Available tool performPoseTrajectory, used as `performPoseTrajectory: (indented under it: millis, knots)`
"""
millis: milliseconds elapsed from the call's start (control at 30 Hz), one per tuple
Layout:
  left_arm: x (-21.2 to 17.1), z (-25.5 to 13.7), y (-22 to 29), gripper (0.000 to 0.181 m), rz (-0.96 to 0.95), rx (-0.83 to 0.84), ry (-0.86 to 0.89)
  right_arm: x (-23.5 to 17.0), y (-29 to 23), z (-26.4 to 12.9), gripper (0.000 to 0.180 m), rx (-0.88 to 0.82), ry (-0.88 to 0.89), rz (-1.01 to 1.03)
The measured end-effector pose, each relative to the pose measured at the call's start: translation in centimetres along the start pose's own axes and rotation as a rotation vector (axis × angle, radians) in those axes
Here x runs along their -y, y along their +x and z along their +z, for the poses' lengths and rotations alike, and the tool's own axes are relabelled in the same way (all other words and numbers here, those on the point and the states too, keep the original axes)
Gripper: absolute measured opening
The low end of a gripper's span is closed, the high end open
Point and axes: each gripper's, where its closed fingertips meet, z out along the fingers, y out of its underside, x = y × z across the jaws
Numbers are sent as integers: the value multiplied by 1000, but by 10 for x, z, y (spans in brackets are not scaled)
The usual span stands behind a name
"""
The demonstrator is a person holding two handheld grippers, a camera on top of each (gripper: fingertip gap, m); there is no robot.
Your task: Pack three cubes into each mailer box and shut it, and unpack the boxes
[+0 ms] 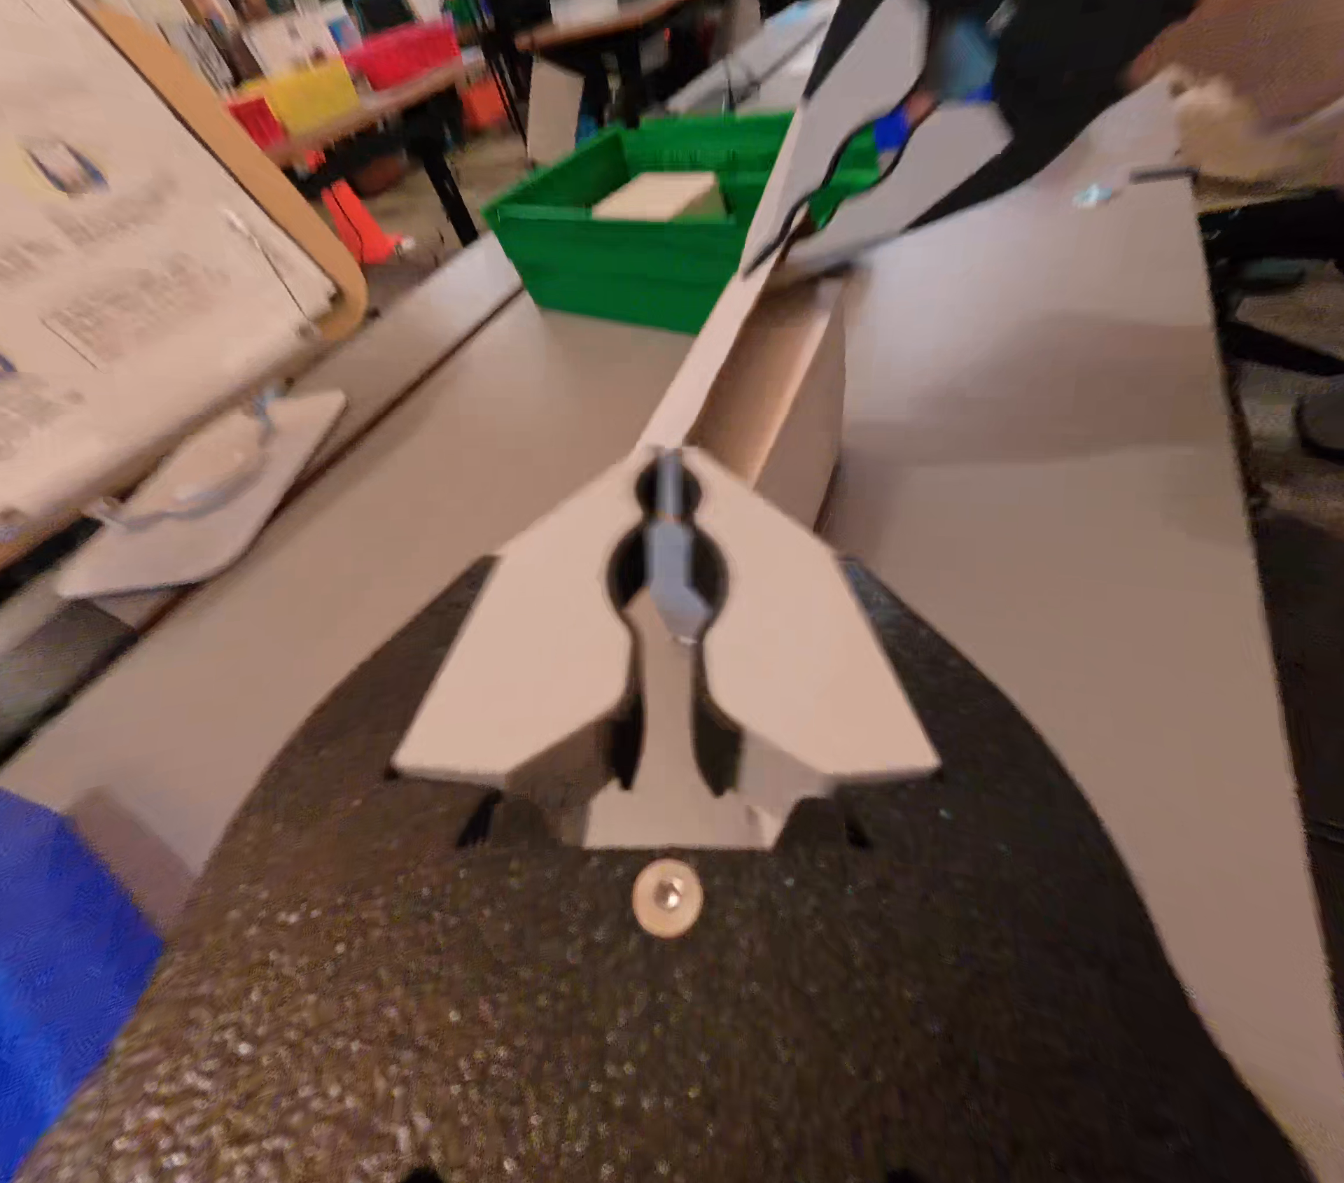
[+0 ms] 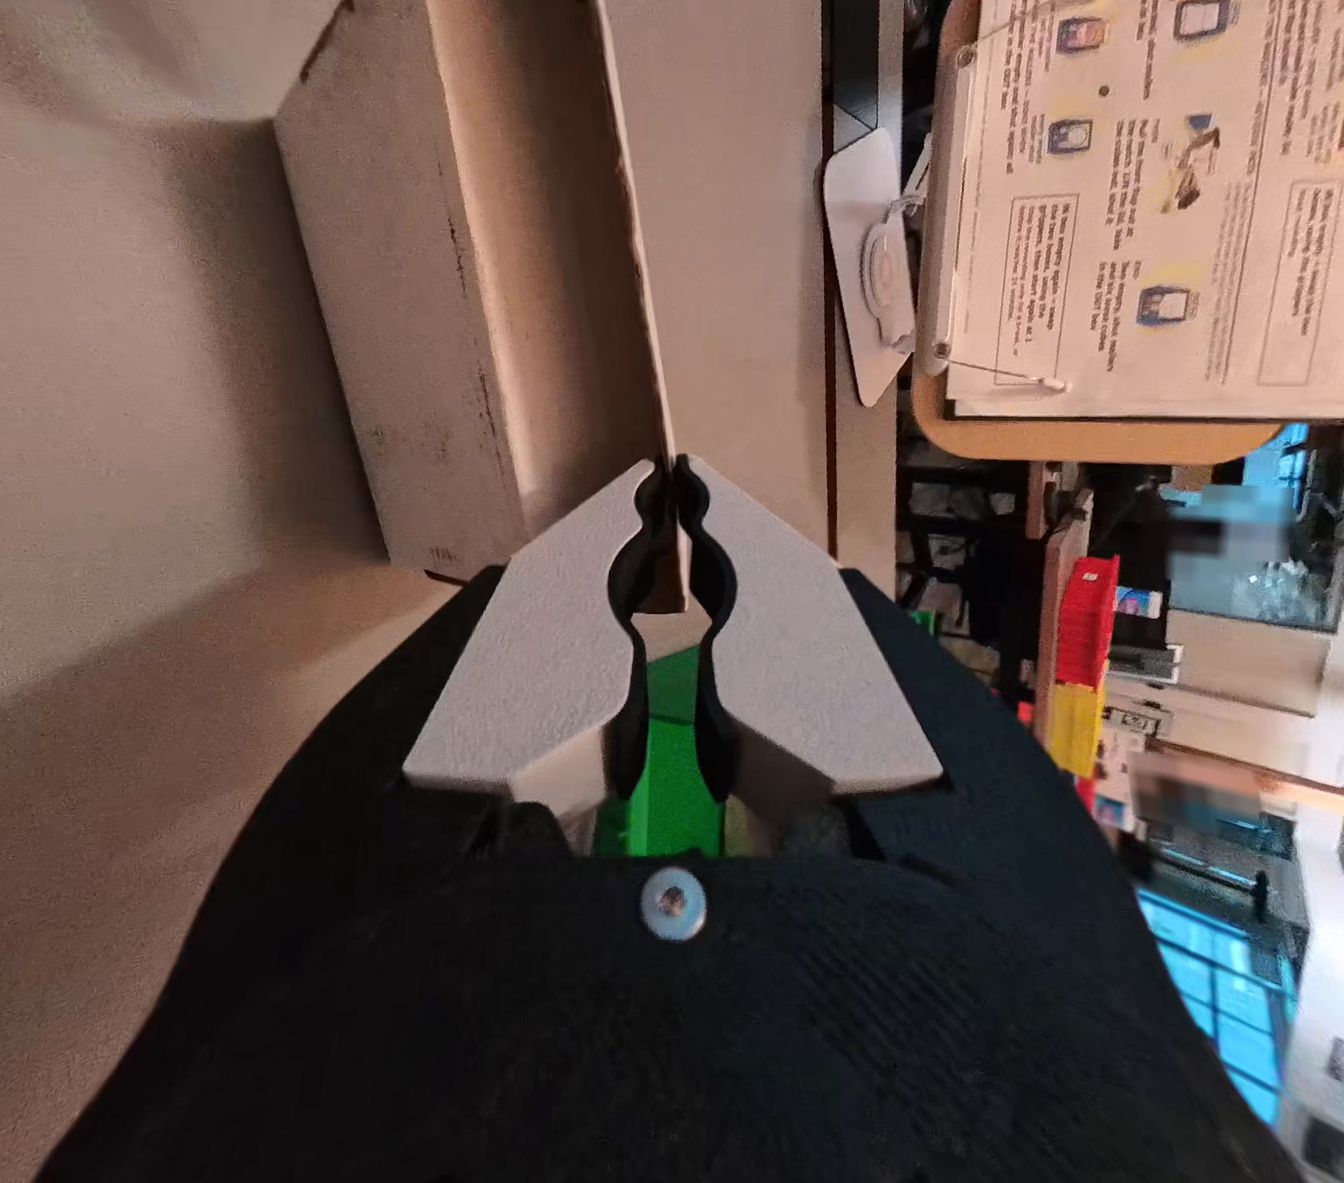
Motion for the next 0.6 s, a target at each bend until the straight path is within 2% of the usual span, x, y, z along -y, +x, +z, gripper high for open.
performPoseTrajectory:
  millis: [67, 133, 233, 267, 400, 500, 600]
  knots:
    - [21, -15, 20, 0, 39, -75, 19, 1, -3, 0, 0, 49, -7, 68]
    - [18, -9, 47, 0, 148, -125, -75, 9, -5, 0, 0, 86, 17, 136]
    - [5, 21, 47, 0, 396, 72, -208, 23, -6, 0, 0, 127, 38, 219]
    - [3, 30, 40, 0, 438, 163, -237, 29, -6, -1, 0, 130, 49, 234]
    - [3, 44, 25, 0, 565, 346, -282, 39, -7, -4, 0, 112, 30, 201]
    - [9, 46, 28, 0, 577, 359, -240, 42, -10, -4, 0, 111, 11, 171]
    - [-7, 47, 16, 0, 616, 393, -344, 49, -8, -3, 0, 107, 44, 214]
